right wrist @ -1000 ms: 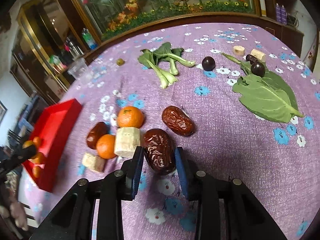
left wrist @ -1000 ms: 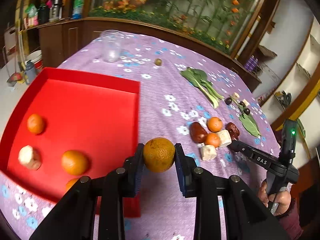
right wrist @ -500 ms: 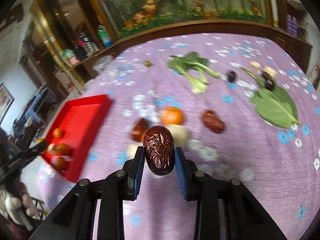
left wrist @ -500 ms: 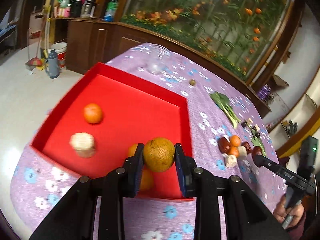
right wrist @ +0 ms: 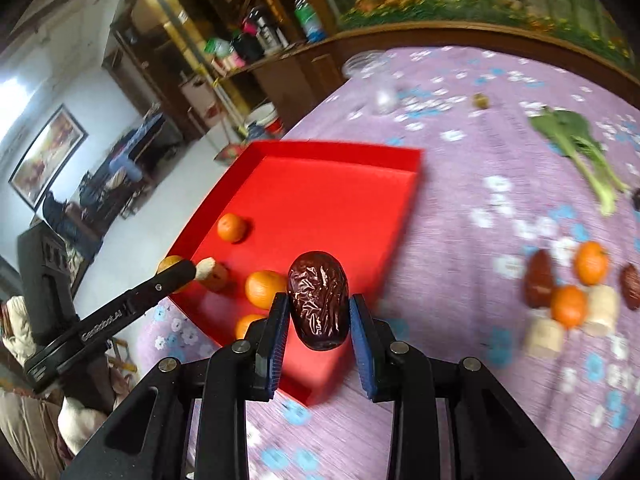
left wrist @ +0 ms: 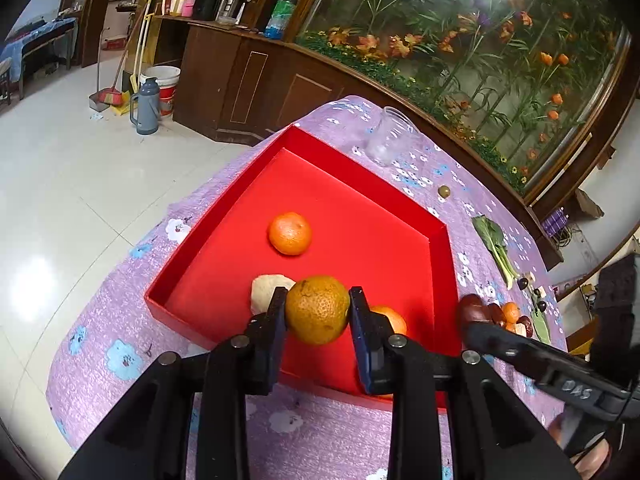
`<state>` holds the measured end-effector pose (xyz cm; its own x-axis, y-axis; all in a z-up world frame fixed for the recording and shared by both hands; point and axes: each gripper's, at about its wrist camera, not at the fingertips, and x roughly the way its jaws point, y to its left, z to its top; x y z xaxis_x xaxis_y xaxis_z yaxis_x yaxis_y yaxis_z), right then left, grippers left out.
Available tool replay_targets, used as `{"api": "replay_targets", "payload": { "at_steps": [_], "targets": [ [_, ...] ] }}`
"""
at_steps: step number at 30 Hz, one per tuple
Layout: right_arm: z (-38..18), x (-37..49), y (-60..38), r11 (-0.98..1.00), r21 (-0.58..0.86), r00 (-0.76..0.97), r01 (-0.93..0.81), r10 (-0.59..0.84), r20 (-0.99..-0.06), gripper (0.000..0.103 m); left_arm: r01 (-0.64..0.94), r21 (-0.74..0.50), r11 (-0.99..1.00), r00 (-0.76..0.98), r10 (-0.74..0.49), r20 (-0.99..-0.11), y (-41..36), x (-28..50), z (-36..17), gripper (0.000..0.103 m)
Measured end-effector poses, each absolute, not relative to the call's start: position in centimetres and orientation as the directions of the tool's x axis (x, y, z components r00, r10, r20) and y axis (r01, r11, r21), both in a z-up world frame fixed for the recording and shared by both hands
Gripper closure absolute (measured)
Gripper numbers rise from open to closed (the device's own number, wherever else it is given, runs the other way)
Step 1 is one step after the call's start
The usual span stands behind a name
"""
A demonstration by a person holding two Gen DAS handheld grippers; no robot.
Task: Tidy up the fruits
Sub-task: 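Release the orange and the red date into the red tray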
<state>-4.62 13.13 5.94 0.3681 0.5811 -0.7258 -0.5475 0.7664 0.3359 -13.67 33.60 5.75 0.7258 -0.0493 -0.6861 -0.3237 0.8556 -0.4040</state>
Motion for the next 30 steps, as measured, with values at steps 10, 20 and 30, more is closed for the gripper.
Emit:
{"api": "replay_targets", "payload": {
  "at_steps": [10,20,30],
  "targets": [
    [3.3,-1.7,18.0,0.801,0.273,0.360,-0.532,0.506,-0.784,0.069,-0.313,-0.385,0.868,0.712,-0.054,-0.700,33.7,-11.8,5.1,0.071],
    [3.5,-1.9,18.8,0.808,0.248,0.387,-0.535,0.495,-0.778,0.067,-0.338,-0.435,0.835,0.728,-0.061,-0.683,35.0,-12.8,5.6,0.052],
    [6.7,-5.1,12.4,0.830,0.266,0.470,-0.490,0.508,-0.721,0.061,-0.304,-0.439,0.846,0.777,-0.046,-0.628,33.7,-15.4,9.1,0.047]
  ]
}}
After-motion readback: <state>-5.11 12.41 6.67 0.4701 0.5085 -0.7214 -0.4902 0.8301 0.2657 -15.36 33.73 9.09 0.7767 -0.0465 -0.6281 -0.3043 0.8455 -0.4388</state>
